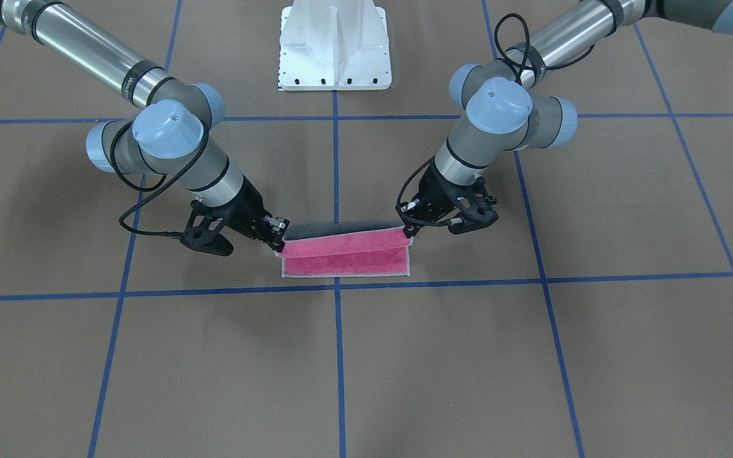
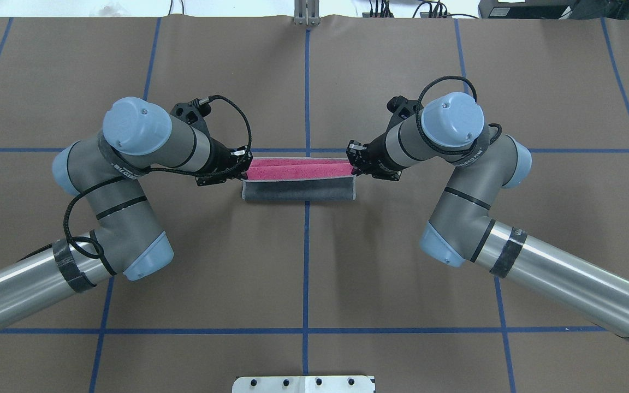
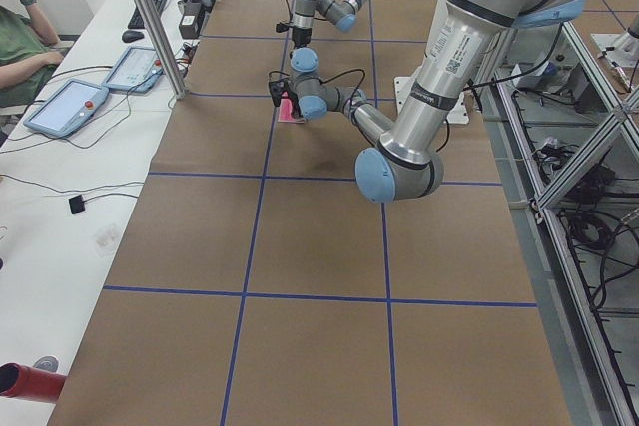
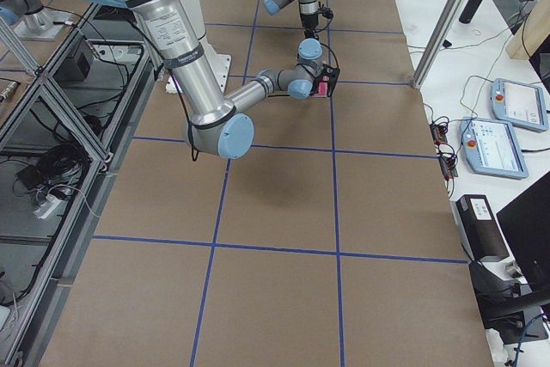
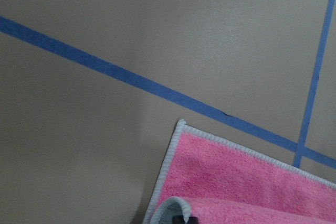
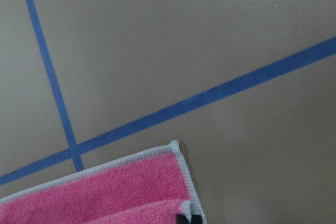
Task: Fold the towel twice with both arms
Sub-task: 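Fold the lifted edges away from the robot and release both grippers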
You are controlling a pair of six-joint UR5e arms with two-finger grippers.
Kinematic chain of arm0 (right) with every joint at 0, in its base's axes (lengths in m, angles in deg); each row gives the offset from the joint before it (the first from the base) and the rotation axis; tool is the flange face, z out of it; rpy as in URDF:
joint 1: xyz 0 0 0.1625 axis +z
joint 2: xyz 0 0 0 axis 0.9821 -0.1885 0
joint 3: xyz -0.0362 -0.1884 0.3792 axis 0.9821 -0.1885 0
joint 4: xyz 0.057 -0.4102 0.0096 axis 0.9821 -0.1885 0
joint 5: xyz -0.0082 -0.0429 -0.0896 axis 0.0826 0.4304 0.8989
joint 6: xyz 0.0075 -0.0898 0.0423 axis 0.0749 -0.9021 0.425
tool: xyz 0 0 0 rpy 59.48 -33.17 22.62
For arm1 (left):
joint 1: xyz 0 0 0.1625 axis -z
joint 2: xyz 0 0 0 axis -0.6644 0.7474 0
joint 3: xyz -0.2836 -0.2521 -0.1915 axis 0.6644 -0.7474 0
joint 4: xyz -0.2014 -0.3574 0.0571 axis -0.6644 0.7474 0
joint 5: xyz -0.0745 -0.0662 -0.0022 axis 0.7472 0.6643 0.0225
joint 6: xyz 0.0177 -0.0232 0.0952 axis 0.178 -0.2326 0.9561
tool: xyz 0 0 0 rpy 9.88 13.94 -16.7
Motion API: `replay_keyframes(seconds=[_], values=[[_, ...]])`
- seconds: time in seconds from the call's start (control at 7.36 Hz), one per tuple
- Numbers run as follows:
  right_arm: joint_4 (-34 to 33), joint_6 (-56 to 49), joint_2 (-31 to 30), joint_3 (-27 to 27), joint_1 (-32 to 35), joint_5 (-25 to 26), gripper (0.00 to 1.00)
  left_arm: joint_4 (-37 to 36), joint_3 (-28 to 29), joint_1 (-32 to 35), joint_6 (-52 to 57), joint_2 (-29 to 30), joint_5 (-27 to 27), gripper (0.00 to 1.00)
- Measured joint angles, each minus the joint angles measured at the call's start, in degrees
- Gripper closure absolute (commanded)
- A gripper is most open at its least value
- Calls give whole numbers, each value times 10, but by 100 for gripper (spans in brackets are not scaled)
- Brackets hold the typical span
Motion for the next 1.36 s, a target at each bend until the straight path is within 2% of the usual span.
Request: replay_keyframes(seconds=[1.36], values=[[1,-1,11,-12,4,0,100,0,11,2,-2,6,-1,100]])
